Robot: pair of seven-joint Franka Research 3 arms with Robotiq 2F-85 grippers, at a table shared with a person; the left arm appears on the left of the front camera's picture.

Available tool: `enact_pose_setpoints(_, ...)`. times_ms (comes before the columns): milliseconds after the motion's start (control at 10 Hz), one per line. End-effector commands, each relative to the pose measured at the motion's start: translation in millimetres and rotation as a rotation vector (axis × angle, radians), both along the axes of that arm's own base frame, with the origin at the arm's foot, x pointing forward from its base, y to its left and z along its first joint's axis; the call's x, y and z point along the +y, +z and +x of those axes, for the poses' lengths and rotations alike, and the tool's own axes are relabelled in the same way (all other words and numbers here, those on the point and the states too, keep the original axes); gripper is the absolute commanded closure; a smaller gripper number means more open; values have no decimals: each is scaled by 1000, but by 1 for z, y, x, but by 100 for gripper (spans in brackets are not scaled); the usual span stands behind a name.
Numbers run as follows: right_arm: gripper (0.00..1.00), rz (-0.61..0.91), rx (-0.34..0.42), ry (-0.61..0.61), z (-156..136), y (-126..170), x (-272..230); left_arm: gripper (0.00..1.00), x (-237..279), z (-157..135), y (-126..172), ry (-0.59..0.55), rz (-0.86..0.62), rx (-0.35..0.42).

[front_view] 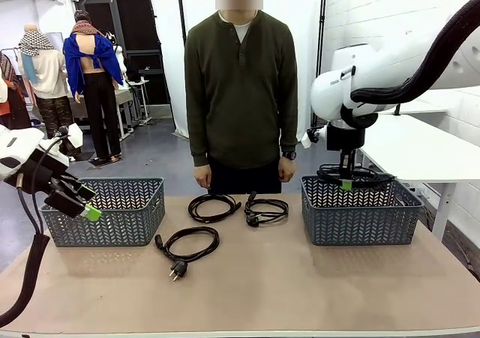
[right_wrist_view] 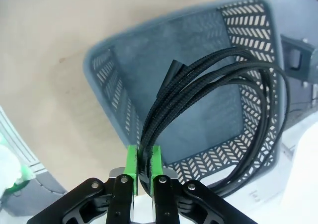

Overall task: Organize the cables according to human instructions.
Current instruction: Pick up a bundle of cables and place it in the basket indicated by the human.

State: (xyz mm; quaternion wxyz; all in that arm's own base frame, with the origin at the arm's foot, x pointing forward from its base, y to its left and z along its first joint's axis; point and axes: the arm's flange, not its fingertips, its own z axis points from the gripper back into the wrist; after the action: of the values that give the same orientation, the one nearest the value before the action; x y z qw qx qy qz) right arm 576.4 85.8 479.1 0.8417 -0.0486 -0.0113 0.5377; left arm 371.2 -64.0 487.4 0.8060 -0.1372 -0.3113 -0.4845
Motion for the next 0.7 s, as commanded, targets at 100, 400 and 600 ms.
enact_pose_setpoints(100, 100, 78, 4, 108, 15, -3, -25, 0, 4, 2, -1, -23, -14, -2)
enact_pose_setpoints(400, 100, 62, -9, 148, 22, -16, -34, 0, 4, 2, -1, -23, -14, -2)
enact_pose_setpoints(600, 100, 60, -16, 164, 29, -24, -37, 0, 4, 2, -1, -23, -14, -2)
